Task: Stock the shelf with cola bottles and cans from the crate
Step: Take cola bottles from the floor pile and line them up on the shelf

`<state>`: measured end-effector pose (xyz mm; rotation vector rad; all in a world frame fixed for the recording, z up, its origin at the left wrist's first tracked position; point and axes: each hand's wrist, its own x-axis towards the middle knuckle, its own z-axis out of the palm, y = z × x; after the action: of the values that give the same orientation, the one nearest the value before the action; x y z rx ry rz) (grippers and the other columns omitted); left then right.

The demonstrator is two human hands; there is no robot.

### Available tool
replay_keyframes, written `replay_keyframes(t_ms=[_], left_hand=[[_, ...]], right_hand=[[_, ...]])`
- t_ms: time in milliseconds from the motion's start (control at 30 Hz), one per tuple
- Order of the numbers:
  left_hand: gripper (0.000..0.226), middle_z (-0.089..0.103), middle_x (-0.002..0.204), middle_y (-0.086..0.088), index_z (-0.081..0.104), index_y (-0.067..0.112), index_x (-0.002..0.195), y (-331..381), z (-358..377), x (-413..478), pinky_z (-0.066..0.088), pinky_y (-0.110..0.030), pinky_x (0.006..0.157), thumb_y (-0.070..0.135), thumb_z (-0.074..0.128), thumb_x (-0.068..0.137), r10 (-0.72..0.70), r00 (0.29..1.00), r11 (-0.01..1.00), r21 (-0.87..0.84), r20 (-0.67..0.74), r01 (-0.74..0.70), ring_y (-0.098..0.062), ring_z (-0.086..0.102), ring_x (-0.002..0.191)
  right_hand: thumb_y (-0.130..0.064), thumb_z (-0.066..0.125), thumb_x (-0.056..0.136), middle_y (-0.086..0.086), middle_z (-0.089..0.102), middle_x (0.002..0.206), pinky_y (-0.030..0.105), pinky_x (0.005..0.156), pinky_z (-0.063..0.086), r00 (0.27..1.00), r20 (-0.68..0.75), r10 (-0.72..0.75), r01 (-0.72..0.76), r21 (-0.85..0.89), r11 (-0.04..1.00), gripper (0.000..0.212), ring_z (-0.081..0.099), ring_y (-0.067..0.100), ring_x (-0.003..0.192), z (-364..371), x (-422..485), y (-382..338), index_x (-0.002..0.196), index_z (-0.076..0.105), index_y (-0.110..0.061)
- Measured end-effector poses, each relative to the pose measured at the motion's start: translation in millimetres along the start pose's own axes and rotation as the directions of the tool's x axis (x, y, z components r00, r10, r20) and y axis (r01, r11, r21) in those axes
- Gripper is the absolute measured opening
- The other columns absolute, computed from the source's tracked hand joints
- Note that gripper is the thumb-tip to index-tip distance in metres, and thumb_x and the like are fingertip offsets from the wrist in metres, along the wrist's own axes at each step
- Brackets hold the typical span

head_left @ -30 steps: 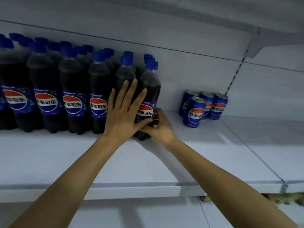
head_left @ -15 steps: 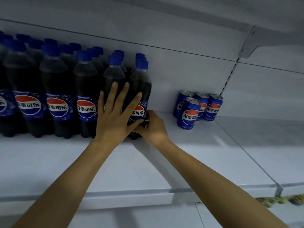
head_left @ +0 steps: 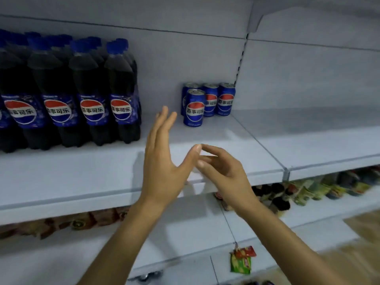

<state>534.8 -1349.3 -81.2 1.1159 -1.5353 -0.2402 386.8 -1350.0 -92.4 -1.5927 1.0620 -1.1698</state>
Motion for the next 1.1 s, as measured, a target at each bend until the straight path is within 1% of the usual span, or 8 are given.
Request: replay_keyframes(t_ms=[67,167,333,433,600,700,867,1100], left_hand=[[0.063,0.024,0.155,0.013,0.030,0.033,0.142,24,34,-33,0.021,-0.008,0.109,0.047,0.057,0.087,-0.080,0.994,0.983,-0.161,0.069,0.090,0.002,0.022,0.141],[0.047,0.026,0.154,0.015,0.028,0.049,0.133,57,88,-91,0.025,-0.012,0.110,0.049,0.052,0.092,-0.186,0.945,0.921,-0.289,0.267,0.263,0.003,0.025,0.139],[0.045,0.032,0.148,0.013,0.033,0.034,0.142,112,179,-215,0.031,-0.022,0.099,0.037,0.043,0.098,-0.374,0.506,0.710,-0.111,0.777,0.695,-0.005,0.029,0.138],[0.039,0.044,0.138,0.015,0.041,0.029,0.139,144,213,-284,0.032,-0.021,0.101,0.034,0.042,0.100,-0.374,0.386,0.684,-0.030,0.843,0.729,-0.003,0.039,0.129],[0.025,0.055,0.122,0.021,0.053,0.041,0.119,167,243,-351,0.038,-0.036,0.107,0.045,0.046,0.095,-0.463,0.253,0.630,0.114,0.850,0.769,-0.006,0.050,0.121],[0.017,0.059,0.124,0.012,0.055,0.043,0.108,169,256,-370,0.040,-0.042,0.107,0.046,0.047,0.093,-0.478,0.241,0.619,0.129,0.845,0.775,-0.009,0.053,0.119],[0.012,0.061,0.119,0.009,0.054,0.043,0.100,166,293,-377,0.042,-0.039,0.102,0.034,0.046,0.099,-0.532,0.172,0.571,0.201,0.829,0.796,-0.010,0.057,0.111],[0.012,0.061,0.117,-0.001,0.055,0.029,0.107,146,401,-372,0.045,-0.029,0.080,0.033,0.050,0.097,-0.530,0.045,0.564,0.313,0.847,0.764,-0.014,0.060,0.100]], right_hand=[[-0.030,0.063,0.085,0.002,0.074,0.104,0.024,0.087,0.054,0.986,-0.154,0.065,-0.054,0.071,0.996,0.039,0.068,0.010,0.101,-46,-52,7,0.123,0.061,-0.020],[-0.038,0.059,0.082,0.003,0.074,0.103,0.034,0.089,0.054,0.909,-0.357,0.213,-0.172,0.142,0.975,0.042,0.069,0.014,0.101,-106,-135,36,0.119,0.062,-0.021],[-0.058,0.067,0.073,0.003,0.075,0.101,0.032,0.085,0.055,0.676,-0.576,0.460,-0.329,0.322,0.888,0.056,0.070,0.019,0.098,-193,-301,89,0.115,0.064,-0.022],[-0.078,0.075,0.044,0.006,0.074,0.101,0.032,0.082,0.055,0.476,-0.682,0.555,-0.362,0.424,0.830,0.089,0.070,0.020,0.097,-233,-394,104,0.110,0.066,-0.020],[-0.060,0.066,0.069,0.006,0.074,0.100,0.039,0.089,0.051,0.271,-0.713,0.647,-0.389,0.533,0.751,0.054,0.069,0.024,0.100,-273,-498,114,0.105,0.066,-0.020],[-0.060,0.068,0.069,0.008,0.074,0.098,0.040,0.087,0.052,0.181,-0.714,0.677,-0.385,0.582,0.716,0.057,0.070,0.025,0.096,-285,-525,123,0.105,0.066,-0.015],[-0.036,0.059,0.091,0.010,0.073,0.101,0.040,0.089,0.053,0.153,-0.643,0.750,-0.400,0.654,0.642,0.033,0.069,0.026,0.096,-304,-523,150,0.113,0.064,-0.012],[-0.041,0.060,0.090,0.011,0.073,0.101,0.037,0.084,0.055,0.146,-0.527,0.837,-0.502,0.690,0.522,0.038,0.070,0.025,0.094,-364,-482,193,0.116,0.062,-0.013]])
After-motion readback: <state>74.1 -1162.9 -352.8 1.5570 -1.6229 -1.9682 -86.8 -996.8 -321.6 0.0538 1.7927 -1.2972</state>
